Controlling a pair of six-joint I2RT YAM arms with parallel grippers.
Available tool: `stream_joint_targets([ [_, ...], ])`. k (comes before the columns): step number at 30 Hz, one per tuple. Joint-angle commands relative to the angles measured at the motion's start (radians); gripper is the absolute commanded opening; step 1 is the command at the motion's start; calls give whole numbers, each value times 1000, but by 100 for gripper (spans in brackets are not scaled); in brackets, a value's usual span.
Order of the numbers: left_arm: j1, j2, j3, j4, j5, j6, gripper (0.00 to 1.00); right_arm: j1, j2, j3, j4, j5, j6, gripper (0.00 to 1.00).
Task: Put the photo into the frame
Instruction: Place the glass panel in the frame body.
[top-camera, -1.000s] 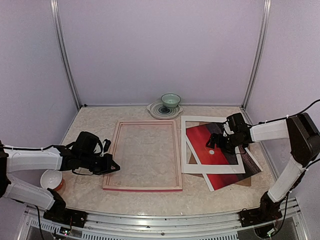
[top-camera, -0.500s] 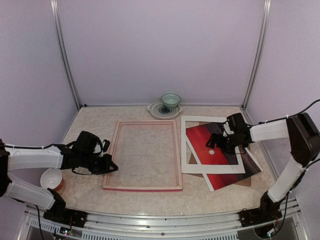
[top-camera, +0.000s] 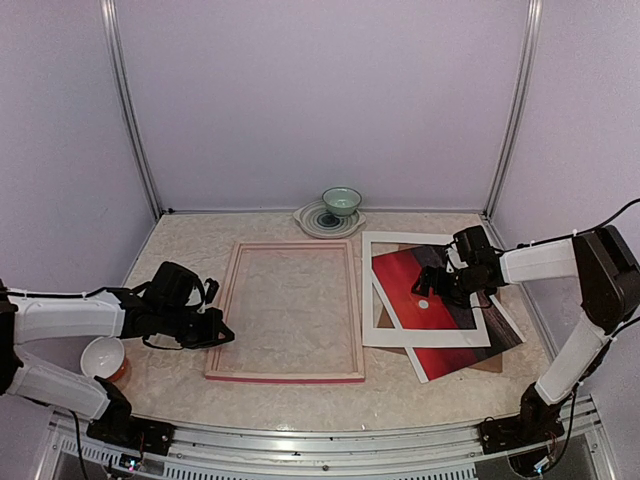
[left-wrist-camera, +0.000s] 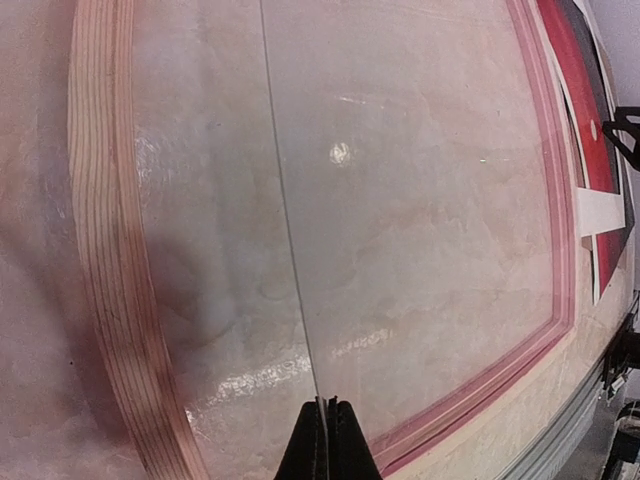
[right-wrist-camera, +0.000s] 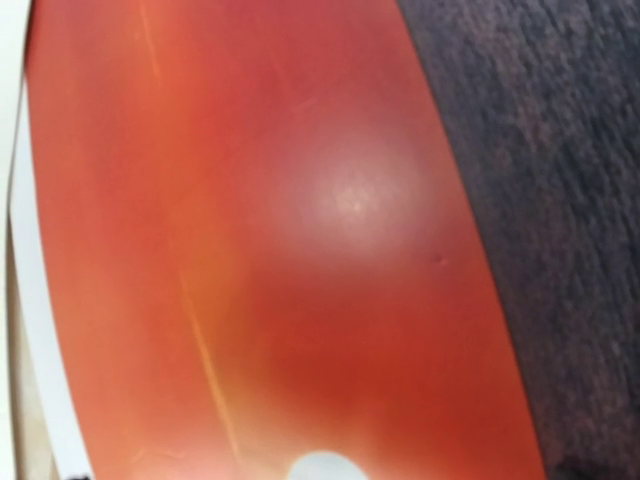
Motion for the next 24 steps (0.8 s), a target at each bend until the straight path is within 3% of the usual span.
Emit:
stream_joint_targets([
  [1, 11, -18, 31, -13, -32, 21, 1, 10, 24, -4, -41, -17, 2, 99],
  [24, 17, -39, 36, -35, -41, 20, 1, 10, 28, -23, -26, -20, 5, 99],
])
